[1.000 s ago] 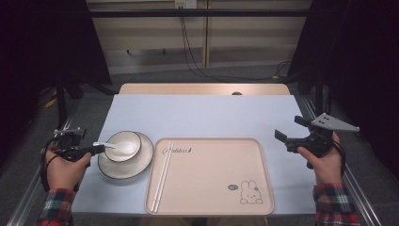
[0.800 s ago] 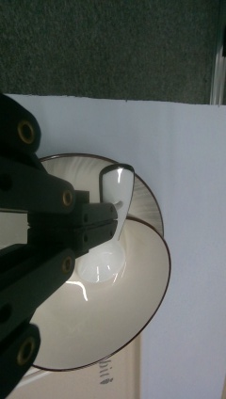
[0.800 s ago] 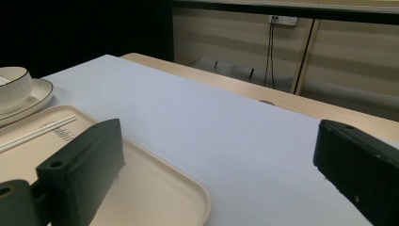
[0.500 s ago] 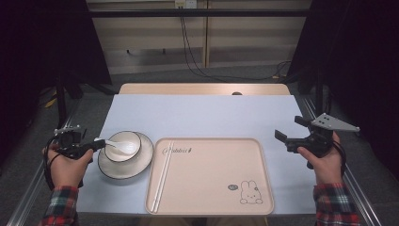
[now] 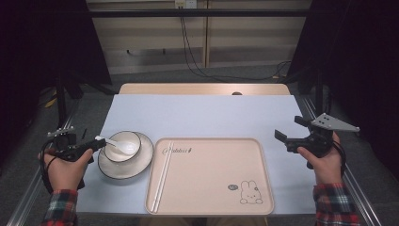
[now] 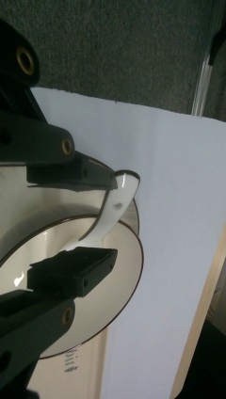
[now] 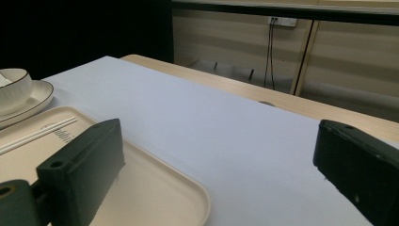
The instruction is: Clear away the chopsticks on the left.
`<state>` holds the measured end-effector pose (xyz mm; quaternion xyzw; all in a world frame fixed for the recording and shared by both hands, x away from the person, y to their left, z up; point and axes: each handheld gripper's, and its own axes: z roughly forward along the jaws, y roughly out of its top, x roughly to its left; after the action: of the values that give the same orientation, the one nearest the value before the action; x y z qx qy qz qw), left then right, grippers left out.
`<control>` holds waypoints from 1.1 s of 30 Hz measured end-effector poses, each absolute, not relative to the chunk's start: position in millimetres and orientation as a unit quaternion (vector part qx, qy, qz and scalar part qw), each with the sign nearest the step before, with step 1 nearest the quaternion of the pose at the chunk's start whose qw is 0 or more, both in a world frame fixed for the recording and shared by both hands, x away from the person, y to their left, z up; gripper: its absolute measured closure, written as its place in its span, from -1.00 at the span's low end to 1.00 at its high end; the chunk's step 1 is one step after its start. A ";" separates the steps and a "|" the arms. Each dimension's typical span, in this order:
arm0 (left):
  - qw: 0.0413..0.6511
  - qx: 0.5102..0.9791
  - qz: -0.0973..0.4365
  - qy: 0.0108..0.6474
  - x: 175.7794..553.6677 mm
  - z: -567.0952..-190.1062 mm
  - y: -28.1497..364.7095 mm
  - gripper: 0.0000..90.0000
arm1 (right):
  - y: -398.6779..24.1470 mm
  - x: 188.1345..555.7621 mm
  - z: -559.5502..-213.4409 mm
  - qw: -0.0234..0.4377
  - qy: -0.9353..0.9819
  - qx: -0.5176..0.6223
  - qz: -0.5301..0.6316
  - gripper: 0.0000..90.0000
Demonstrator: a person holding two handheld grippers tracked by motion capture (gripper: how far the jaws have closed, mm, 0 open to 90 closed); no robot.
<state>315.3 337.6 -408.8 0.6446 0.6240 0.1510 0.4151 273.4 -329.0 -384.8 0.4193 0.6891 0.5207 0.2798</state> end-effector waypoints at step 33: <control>0.490 0.550 0.147 0.660 337.2 -421.7 319.0 0.86 | -330.0 273.5 -385.4 0.280 0.688 0.422 0.520 -0.96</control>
<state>337.2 319.0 -421.7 0.5499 0.6602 0.1473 0.4900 273.5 -330.0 -385.4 0.4223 0.6879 0.5200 0.2795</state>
